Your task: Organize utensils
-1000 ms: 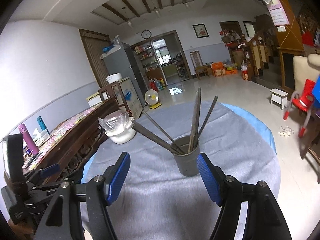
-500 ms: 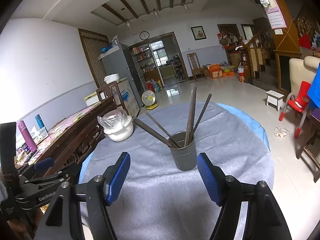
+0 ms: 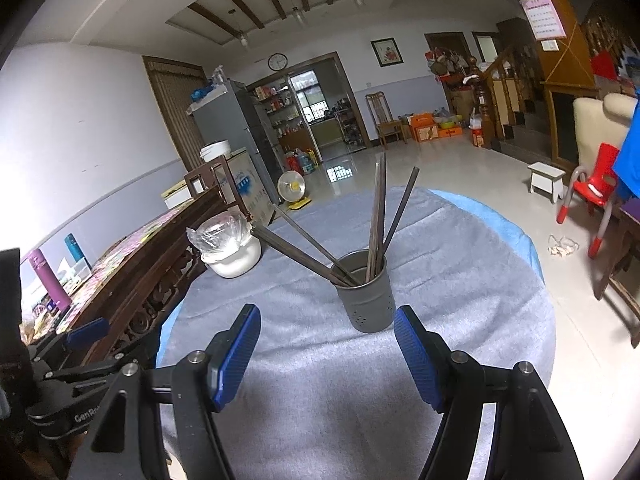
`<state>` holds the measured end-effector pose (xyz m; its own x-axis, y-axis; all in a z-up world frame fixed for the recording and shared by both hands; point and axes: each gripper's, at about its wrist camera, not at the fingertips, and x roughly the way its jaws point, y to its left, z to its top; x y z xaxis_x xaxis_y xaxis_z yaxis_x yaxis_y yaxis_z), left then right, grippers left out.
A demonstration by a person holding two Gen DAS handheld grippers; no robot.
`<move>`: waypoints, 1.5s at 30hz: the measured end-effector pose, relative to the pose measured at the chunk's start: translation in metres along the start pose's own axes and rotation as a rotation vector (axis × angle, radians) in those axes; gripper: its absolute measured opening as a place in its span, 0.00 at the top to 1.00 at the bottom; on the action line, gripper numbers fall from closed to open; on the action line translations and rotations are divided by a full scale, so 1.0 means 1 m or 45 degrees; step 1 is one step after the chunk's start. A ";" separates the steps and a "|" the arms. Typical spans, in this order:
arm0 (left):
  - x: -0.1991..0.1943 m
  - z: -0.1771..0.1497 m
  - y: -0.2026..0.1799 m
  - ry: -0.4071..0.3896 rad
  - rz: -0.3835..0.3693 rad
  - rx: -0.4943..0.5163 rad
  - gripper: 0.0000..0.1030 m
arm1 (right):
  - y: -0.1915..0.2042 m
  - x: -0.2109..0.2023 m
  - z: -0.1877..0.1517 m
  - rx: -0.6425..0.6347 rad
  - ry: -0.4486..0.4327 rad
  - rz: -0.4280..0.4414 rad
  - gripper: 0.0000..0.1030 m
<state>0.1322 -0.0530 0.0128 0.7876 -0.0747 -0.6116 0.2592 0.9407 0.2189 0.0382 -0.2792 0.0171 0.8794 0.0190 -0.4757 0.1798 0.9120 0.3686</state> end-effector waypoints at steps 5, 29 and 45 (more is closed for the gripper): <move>0.006 0.001 0.006 0.009 -0.007 -0.015 0.22 | 0.003 0.003 0.000 -0.011 -0.006 -0.010 0.29; -0.011 -0.003 0.011 -0.007 -0.012 -0.063 0.22 | 0.019 -0.016 0.005 -0.071 -0.072 -0.024 0.29; -0.022 -0.002 -0.006 -0.031 -0.025 -0.032 0.22 | 0.008 -0.028 0.004 -0.045 -0.093 -0.026 0.29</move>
<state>0.1125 -0.0564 0.0231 0.7959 -0.1007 -0.5970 0.2608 0.9469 0.1880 0.0167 -0.2736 0.0363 0.9058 -0.0282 -0.4228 0.1831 0.9259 0.3303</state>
